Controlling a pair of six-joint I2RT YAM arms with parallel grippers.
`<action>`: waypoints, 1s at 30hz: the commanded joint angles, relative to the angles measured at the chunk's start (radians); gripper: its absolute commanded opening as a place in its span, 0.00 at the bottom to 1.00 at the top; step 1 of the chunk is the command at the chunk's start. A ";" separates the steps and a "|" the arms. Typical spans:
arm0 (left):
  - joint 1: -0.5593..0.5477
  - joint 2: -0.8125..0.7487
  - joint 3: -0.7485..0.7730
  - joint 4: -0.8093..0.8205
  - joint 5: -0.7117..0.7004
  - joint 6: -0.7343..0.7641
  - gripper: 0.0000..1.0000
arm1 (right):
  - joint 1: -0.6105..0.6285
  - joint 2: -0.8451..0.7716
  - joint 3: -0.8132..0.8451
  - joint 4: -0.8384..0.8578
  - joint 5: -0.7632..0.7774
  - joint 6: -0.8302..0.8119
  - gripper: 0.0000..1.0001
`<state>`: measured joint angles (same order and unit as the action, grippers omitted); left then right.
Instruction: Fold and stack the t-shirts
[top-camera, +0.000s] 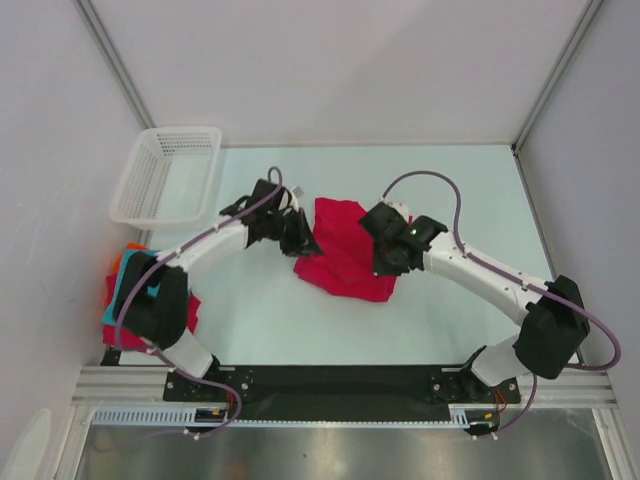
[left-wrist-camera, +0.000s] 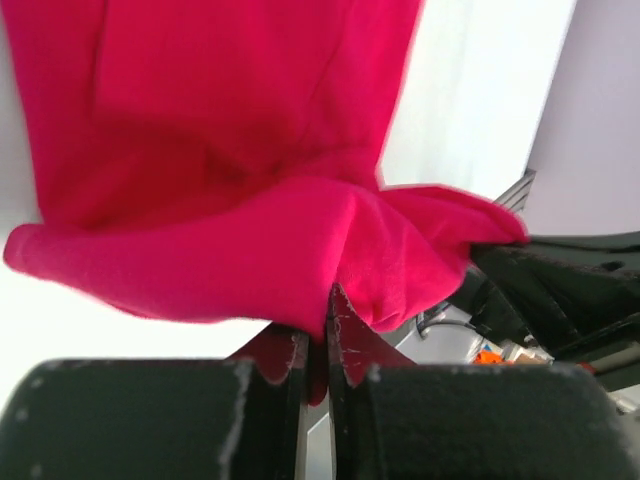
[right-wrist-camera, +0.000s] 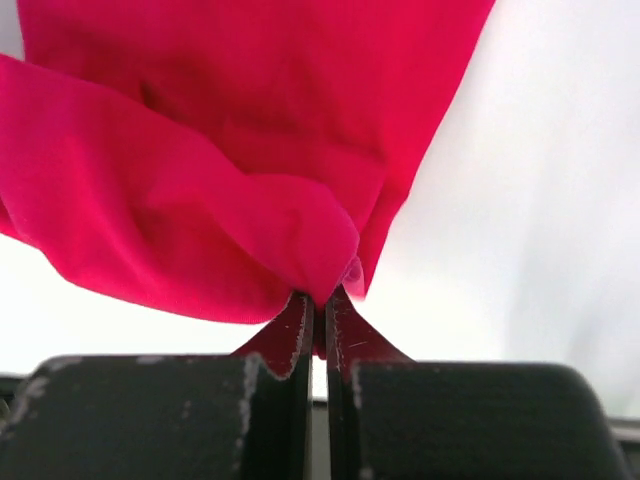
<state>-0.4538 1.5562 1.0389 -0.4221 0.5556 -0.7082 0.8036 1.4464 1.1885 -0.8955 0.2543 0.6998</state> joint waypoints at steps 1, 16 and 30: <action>0.040 0.197 0.327 -0.076 0.078 0.098 0.10 | -0.110 0.067 0.131 0.035 0.031 -0.137 0.00; 0.067 0.527 0.621 -0.138 0.141 0.092 0.68 | -0.299 0.342 0.299 0.044 0.048 -0.253 0.02; 0.095 0.368 0.489 -0.169 0.046 0.159 0.96 | -0.314 0.301 0.326 0.030 0.096 -0.264 0.54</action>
<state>-0.3695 2.0487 1.5688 -0.5877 0.6353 -0.5846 0.4824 1.8217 1.4685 -0.8585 0.3248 0.4397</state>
